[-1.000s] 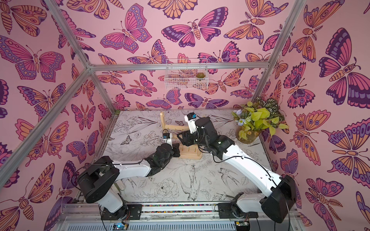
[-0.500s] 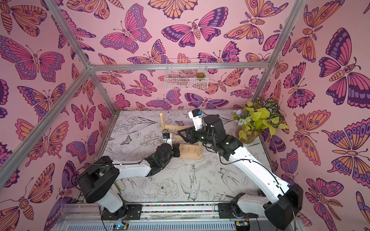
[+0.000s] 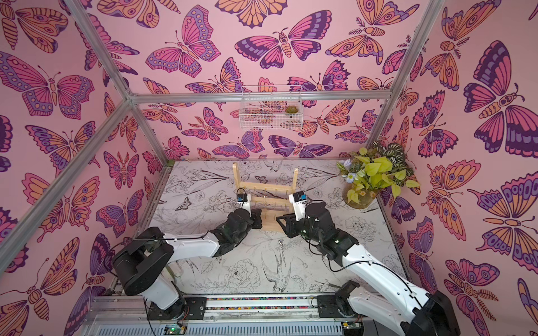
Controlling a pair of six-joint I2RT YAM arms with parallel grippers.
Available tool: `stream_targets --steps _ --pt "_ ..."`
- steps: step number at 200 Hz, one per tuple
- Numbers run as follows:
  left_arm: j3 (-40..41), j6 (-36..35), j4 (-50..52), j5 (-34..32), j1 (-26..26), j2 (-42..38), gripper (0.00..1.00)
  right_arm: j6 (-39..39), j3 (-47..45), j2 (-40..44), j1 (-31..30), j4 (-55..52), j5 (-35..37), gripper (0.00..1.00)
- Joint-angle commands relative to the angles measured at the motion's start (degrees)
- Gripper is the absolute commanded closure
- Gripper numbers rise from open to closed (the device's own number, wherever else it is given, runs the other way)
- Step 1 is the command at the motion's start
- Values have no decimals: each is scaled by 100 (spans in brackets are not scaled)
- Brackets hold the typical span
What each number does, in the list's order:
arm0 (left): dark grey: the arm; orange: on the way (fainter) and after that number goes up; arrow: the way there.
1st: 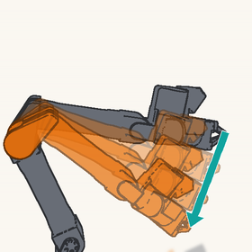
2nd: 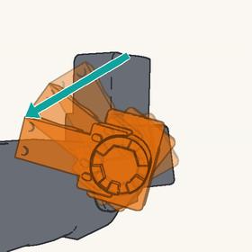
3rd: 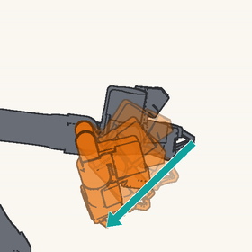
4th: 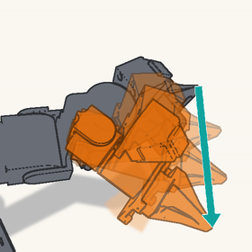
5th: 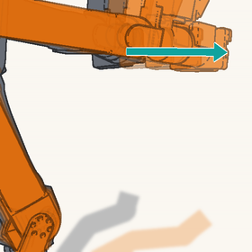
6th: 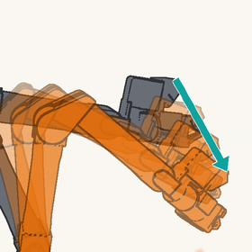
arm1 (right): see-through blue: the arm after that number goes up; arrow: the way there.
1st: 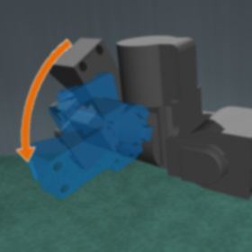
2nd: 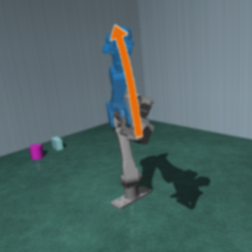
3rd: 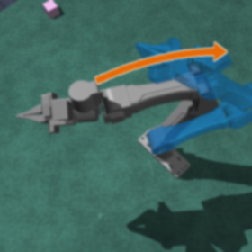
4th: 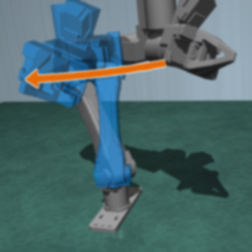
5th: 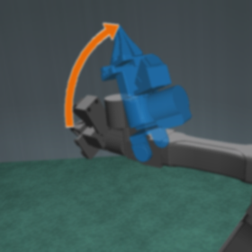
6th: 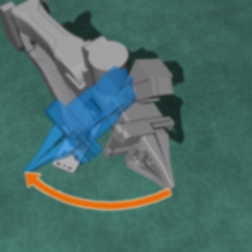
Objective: Hang the necklace on the jewelry display stand
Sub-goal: Hang the necklace on the stand.
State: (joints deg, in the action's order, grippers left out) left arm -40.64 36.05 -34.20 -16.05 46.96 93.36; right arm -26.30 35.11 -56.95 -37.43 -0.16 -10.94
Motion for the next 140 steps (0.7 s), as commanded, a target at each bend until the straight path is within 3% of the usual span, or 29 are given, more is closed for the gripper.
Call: stream_targets --steps 1,64,140 --pt "-101 -61 167 41 42 -65 100 -36 -262 -196 -226 1455 588 69" --pt "-57 -10 203 41 111 -107 100 116 -920 -1297 -718 3685 1504 73" --pt "-14 0 203 103 147 -237 100 621 -784 -2674 -1247 5162 2505 77"
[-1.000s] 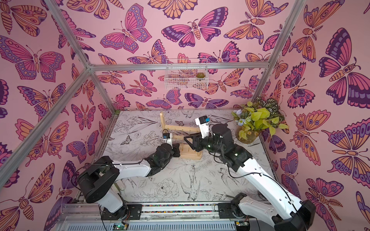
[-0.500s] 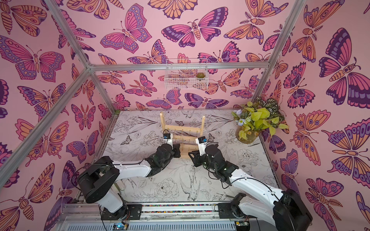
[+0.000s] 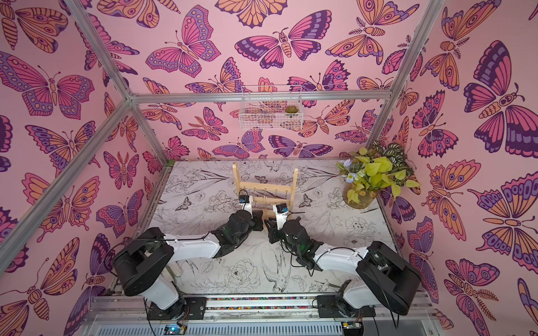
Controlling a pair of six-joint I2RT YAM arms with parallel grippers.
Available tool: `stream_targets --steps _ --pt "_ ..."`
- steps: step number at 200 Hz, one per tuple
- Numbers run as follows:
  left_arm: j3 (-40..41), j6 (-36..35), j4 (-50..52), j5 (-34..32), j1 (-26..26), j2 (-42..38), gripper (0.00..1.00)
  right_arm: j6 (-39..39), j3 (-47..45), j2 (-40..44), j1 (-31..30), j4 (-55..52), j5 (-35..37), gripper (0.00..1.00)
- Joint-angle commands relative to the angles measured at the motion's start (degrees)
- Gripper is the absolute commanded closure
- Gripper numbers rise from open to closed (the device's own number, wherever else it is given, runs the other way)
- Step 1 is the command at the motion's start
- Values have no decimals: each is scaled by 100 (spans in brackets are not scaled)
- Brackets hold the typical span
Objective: Hang the necklace on the jewelry display stand
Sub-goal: Hang the necklace on the stand.
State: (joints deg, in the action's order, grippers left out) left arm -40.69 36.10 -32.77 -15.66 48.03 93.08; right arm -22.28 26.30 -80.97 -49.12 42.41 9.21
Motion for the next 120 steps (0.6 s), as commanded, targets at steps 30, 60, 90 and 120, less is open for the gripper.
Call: stream_targets --steps 30,60,90,120 --pt "29 -14 59 54 40 -272 100 291 142 -728 -80 1503 576 78" --pt "41 -4 61 70 40 -251 100 315 224 -1114 -80 1762 783 79" --pt "54 -6 61 53 40 -270 100 304 279 -1348 -80 2021 897 80" --pt "56 -6 61 49 40 -269 100 342 336 -1556 -80 2283 939 87"
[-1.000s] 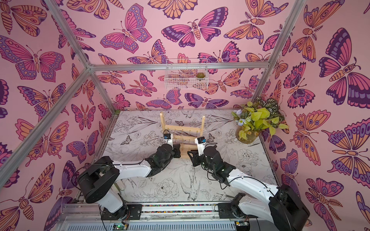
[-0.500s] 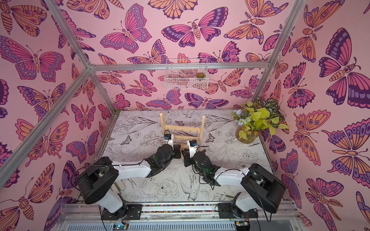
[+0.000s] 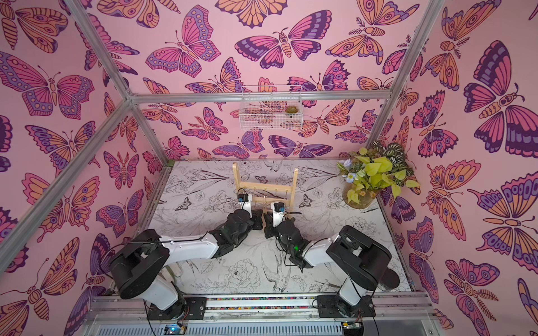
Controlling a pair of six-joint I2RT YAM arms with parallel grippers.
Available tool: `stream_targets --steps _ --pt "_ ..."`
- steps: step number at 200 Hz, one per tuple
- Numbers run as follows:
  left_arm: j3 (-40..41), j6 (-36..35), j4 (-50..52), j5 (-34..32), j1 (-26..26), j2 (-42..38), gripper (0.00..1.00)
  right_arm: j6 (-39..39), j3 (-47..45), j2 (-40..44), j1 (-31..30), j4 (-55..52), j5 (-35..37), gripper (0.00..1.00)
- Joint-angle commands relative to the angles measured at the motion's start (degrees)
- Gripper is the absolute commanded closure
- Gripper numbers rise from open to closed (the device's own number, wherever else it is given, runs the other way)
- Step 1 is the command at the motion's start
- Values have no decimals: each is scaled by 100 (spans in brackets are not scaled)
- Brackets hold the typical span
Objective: Hang the necklace on the jewelry display stand
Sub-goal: Hang the necklace on the stand.
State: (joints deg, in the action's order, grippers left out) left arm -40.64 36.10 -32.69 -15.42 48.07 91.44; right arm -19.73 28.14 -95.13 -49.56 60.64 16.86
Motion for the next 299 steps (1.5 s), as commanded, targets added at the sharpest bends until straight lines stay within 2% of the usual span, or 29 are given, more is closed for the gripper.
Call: stream_targets --steps 1,30,111,133,166,215,265,299 --pt "50 -6 52 23 35 -107 100 85 150 -139 -36 472 176 88" --pt "59 2 52 4 35 -100 100 145 28 -129 -36 796 148 100" --pt "79 136 77 142 35 53 100 371 -134 1059 -76 -102 236 100" --pt "133 183 96 144 70 -5 86 430 -100 1146 -80 -301 331 100" --pt "243 206 206 88 123 -381 74 408 -65 1112 -79 -374 326 100" --pt "389 278 460 251 141 -1113 73 408 25 1025 -80 -499 331 100" --pt "514 477 623 423 265 -1529 69 393 16 1191 -80 -523 285 100" --pt "251 169 1011 277 343 -1755 70 415 -10 1455 -90 -635 246 99"
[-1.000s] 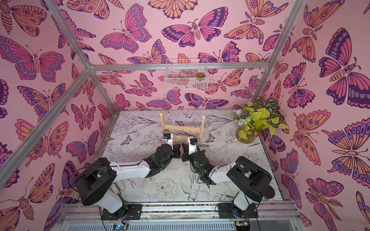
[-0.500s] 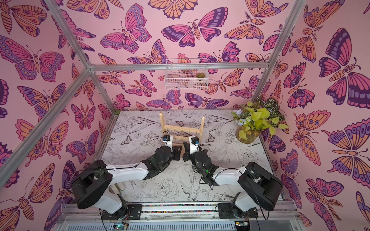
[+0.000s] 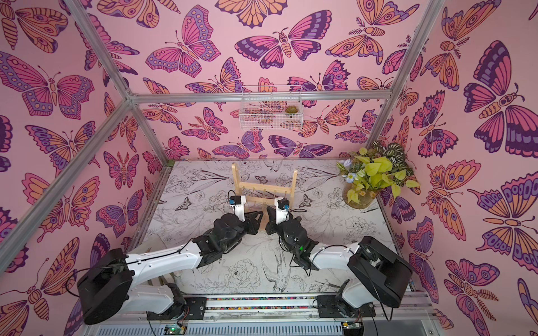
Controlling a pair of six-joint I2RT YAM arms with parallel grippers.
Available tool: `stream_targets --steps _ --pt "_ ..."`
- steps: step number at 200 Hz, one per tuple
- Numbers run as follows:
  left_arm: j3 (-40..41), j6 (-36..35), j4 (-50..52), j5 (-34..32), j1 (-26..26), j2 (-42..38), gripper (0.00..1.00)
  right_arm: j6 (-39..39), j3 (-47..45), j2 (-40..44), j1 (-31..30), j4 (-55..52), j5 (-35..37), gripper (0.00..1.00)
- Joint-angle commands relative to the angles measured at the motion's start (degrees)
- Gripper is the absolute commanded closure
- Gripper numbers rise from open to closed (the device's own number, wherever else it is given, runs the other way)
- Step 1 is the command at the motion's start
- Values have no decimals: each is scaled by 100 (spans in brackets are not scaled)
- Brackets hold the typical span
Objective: Hang the necklace on the jewelry display stand
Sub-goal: Hang the necklace on the stand.
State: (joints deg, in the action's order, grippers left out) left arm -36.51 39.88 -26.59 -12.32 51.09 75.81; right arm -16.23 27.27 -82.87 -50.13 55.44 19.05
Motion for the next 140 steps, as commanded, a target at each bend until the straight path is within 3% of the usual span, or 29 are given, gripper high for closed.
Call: stream_targets --steps 1,26,140 --pt "-171 -222 414 -34 46 -200 70 66 73 237 -33 -122 28 99" --pt "-434 -406 804 0 50 -487 76 94 68 389 -41 -219 -4 99" --pt "-884 -786 1683 18 59 -1057 76 249 309 602 -92 -438 -164 97"
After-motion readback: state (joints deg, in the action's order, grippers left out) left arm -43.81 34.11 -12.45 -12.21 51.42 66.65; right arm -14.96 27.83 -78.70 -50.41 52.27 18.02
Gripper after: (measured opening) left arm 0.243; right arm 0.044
